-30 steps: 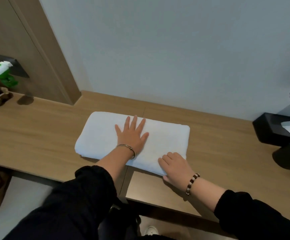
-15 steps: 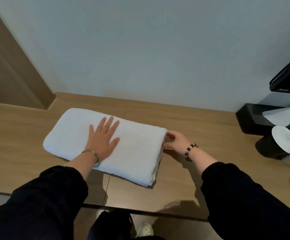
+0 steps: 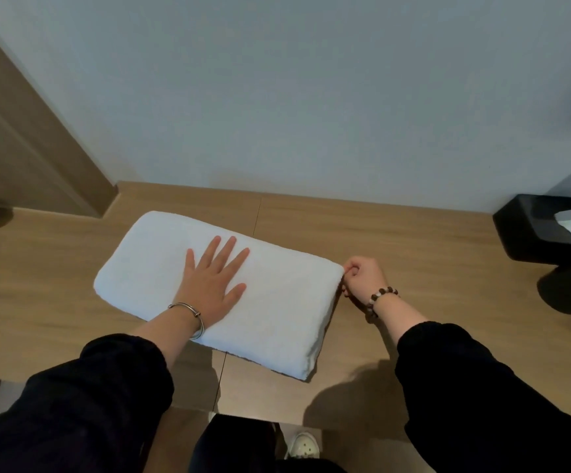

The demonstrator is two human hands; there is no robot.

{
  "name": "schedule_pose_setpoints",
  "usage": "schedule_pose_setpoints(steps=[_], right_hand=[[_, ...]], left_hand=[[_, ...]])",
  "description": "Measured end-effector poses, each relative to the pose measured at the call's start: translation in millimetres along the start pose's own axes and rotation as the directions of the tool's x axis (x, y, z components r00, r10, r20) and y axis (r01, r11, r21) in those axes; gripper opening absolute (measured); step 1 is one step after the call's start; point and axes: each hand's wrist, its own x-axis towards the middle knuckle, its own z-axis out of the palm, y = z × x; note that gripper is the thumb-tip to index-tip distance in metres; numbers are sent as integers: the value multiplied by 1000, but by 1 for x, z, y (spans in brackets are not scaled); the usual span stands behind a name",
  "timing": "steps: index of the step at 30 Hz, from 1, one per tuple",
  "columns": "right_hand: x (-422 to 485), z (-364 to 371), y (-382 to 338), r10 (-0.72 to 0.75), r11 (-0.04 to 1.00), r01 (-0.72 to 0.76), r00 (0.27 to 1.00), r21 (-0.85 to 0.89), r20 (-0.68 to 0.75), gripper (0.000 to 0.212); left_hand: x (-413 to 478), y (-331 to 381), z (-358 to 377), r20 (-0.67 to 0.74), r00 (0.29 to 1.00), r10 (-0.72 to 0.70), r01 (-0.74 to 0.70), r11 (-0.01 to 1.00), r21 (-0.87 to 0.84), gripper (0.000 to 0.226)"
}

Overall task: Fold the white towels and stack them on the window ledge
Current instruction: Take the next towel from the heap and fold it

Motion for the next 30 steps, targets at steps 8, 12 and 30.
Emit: schedule_pose_setpoints(steps=[8,12,30], right_hand=[[-23,-4,-80,-187,934,158,980,-322,-64,41],[-70,60,-70,-276,617,315,945,-721,177,64],[-48,98,-117,-382,538,420,894,-731,233,56]], left_hand=[[1,3,-4,27,999,-24,24,999,30,65],[-1,6,-6,38,999,-24,23,1000,19,65],[-8,1,-33,39,953,-301,303,953,-31,53]])
